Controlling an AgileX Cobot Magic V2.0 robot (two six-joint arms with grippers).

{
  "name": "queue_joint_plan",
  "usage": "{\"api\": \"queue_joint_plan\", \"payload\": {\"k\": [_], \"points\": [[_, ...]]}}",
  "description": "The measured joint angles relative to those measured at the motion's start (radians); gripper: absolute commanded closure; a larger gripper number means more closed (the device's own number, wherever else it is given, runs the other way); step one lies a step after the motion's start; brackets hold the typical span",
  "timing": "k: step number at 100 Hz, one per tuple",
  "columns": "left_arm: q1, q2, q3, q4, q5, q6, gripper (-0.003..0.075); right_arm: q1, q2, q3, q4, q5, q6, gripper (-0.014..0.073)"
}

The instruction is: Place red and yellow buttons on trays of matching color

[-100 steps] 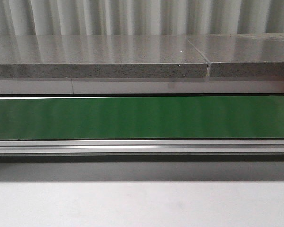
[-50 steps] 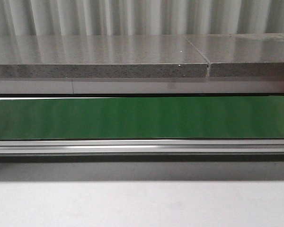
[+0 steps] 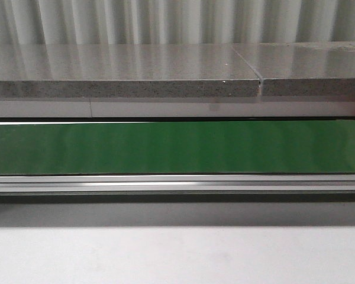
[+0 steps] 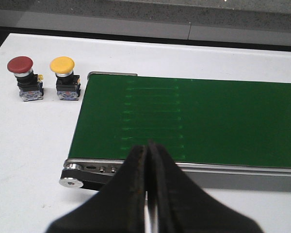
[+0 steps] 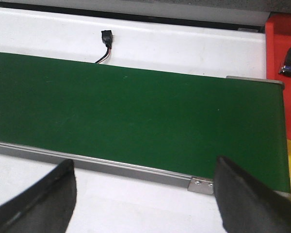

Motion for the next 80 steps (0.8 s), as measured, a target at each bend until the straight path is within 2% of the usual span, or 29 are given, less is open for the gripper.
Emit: {"api": "queue_joint_plan", "payload": {"k": [5,12,29,80], "points": [[0.000,0.000,0.000,0.000,0.000,0.000,0.0740,0.000,-0.002,0.002,0.002,0.000,0.000,0.0139],[0.000,0.000,0.000,0.000,0.000,0.000,0.0740,0.000,-0.002,0.002,0.002,0.000,0.000,0.0278],[0.000,0.000,0.000,0.000,0.000,0.000,0.0740,0.000,-0.002,0.002,0.002,0.000,0.000,0.0663],[0.000,0.000,0.000,0.000,-0.001,0.000,0.0739,0.000,-0.002,0.002,0.002,0.000,0.000,0.0661]]}}
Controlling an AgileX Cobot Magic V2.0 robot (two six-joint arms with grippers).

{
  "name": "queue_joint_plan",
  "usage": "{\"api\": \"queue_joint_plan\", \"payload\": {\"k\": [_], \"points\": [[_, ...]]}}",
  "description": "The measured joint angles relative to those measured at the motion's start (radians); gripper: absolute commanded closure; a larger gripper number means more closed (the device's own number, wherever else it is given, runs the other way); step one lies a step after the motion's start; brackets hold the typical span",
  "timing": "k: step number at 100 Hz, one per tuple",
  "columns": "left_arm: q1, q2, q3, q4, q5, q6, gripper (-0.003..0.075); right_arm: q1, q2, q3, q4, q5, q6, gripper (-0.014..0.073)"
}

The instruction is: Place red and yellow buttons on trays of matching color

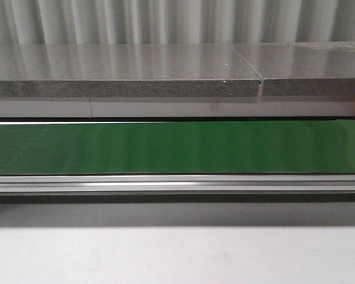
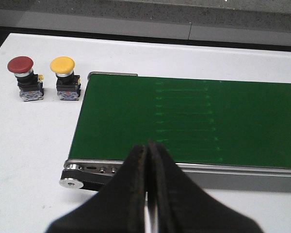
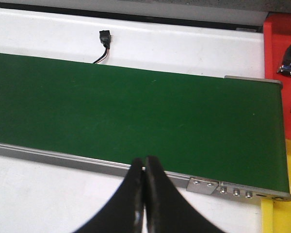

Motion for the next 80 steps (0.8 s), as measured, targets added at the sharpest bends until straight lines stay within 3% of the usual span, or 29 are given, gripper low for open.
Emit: {"api": "queue_joint_plan", "payload": {"k": [8,15,22,34,41,63,80], "points": [[0.000,0.000,0.000,0.000,-0.002,0.000,0.0725,0.000,0.000,0.000,0.000,0.000,0.000,0.0661],[0.000,0.000,0.000,0.000,-0.002,0.000,0.0653,0.000,0.000,0.000,0.000,0.000,0.000,0.0661],[0.000,0.000,0.000,0.000,0.003,0.000,0.0510,0.000,0.000,0.000,0.000,0.000,0.000,0.0661],[0.000,0.000,0.000,0.000,0.020,0.000,0.0187,0.000,0.000,0.000,0.000,0.000,0.000,0.0661],[0.000,0.000,0.000,0.000,0.021,0.000,0.0082,0.000,0.000,0.000,0.000,0.000,0.000,0.0661],[0.000,0.000,0.000,0.006,0.019,-0.009,0.0061,0.000,0.000,0.000,0.000,0.000,-0.002,0.0661],[0.033,0.052,-0.031,0.118,0.020,-0.163,0.0061,0.000,0.000,0.000,0.000,0.000,-0.002,0.0661]]}}
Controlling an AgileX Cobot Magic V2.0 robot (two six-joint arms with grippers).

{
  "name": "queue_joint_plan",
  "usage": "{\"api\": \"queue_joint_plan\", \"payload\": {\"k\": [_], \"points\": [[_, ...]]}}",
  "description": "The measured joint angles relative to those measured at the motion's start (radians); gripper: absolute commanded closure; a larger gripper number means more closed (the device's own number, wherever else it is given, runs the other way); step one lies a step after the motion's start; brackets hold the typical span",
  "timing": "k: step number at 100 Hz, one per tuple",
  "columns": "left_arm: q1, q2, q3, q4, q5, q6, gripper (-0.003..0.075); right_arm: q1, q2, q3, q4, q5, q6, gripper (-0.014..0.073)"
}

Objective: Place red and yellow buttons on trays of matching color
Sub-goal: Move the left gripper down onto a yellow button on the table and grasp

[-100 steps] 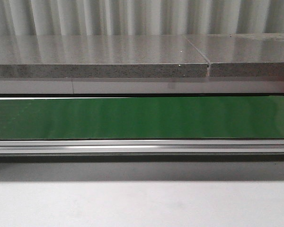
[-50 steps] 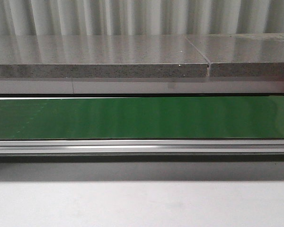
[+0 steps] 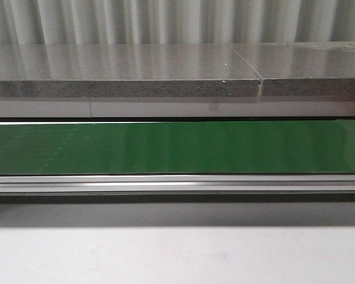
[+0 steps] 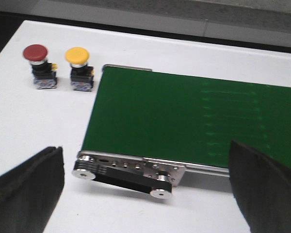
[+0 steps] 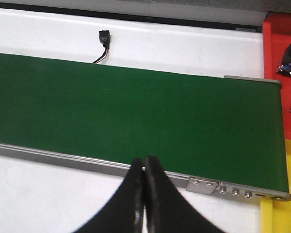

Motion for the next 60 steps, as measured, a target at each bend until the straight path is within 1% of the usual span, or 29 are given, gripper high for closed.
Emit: {"api": "queue_joint_plan", "payload": {"k": [12,24,42,60], "points": [[0.040,0.097,-0.062,0.047,0.002,-0.091,0.0061,0.000,0.000,0.000,0.000,0.000,0.000,0.0661],[0.084,0.226,-0.140,0.055,0.002,-0.137,0.0061,0.000,0.000,0.000,0.000,0.000,0.000,0.0661],[0.149,0.449,-0.258,0.055,0.000,-0.164,0.0061,0.000,0.000,0.000,0.000,0.000,0.000,0.0661],[0.167,0.662,-0.363,0.050,-0.011,-0.166,0.0061,0.000,0.000,0.000,0.000,0.000,0.000,0.0661]]}}
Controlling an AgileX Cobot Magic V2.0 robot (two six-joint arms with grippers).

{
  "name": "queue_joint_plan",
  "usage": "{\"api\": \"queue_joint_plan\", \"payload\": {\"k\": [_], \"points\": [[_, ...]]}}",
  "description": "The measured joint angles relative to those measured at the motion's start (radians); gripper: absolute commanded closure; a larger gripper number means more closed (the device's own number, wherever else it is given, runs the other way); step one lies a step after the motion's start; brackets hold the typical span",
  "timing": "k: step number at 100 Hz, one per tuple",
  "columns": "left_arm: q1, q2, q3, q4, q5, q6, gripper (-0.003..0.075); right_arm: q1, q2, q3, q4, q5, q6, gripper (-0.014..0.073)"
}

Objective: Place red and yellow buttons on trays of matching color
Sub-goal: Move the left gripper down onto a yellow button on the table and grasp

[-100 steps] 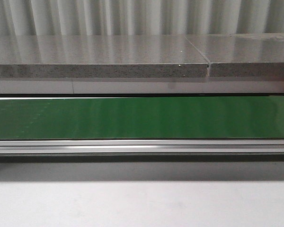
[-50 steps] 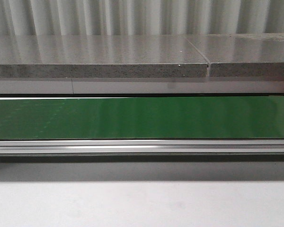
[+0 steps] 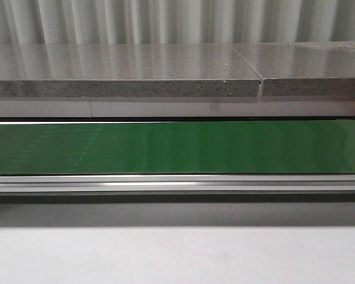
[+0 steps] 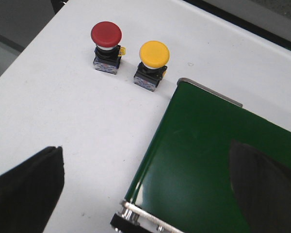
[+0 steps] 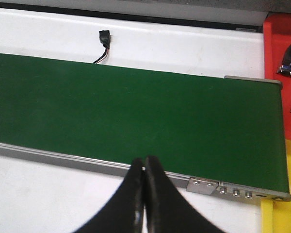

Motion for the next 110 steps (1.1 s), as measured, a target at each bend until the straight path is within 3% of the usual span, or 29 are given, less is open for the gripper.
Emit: {"api": "queue_joint_plan", "payload": {"k": [53,110], "points": [[0.000,0.497,-0.287,-0.024,-0.024,-0.004,0.0061,0.000,0.000,0.000,0.000,0.000,0.000,0.0661],[0.011,0.703,-0.455,-0.090,-0.041,-0.004,0.0061,0.000,0.000,0.000,0.000,0.000,0.000,0.0661]]}}
